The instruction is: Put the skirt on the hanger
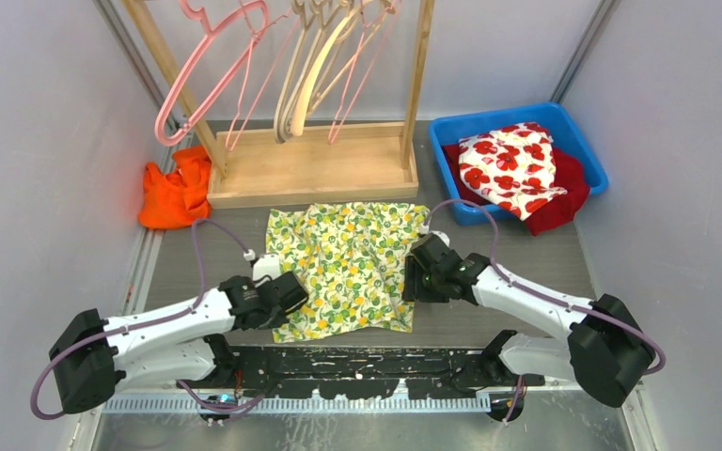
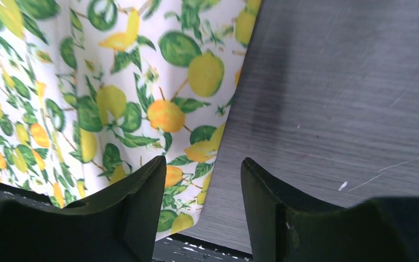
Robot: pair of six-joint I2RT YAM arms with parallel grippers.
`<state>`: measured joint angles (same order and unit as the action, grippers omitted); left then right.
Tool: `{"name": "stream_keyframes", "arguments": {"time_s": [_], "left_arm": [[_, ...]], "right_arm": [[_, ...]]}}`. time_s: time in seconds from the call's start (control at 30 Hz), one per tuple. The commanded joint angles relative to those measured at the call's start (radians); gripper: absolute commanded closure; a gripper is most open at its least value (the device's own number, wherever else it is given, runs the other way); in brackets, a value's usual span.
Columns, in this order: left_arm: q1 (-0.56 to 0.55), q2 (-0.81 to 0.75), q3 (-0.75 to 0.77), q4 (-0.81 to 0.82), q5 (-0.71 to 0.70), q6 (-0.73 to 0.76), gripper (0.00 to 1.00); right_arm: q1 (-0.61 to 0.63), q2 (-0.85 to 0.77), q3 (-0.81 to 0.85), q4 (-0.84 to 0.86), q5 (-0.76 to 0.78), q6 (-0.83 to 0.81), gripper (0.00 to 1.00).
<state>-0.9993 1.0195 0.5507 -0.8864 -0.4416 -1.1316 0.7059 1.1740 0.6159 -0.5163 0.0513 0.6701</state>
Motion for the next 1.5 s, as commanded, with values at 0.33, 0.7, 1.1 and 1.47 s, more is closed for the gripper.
{"name": "stream_keyframes", "arguments": {"time_s": [0.33,0.7,1.1,1.47], "left_arm": [[0.005,0.056,0.002,0.122,0.014,0.027,1.0],[0.004,0.074,0.036,0.137,0.012,0.067,1.0],[0.005,0.13,0.078,0.168,0.033,0.094,1.0],[-0.007,0.057,0.203,-0.004,0.024,0.126,0.8]], "right_arm": [[0.114,0.125,-0.081,0.164,0.089,0.155,0.49],[0.14,-0.021,-0.038,-0.026,0.204,0.193,0.86],[0.141,-0.276,0.052,-0.284,0.277,0.194,0.77],[0.141,-0.356,0.184,-0.356,0.274,0.134,0.38]]}}
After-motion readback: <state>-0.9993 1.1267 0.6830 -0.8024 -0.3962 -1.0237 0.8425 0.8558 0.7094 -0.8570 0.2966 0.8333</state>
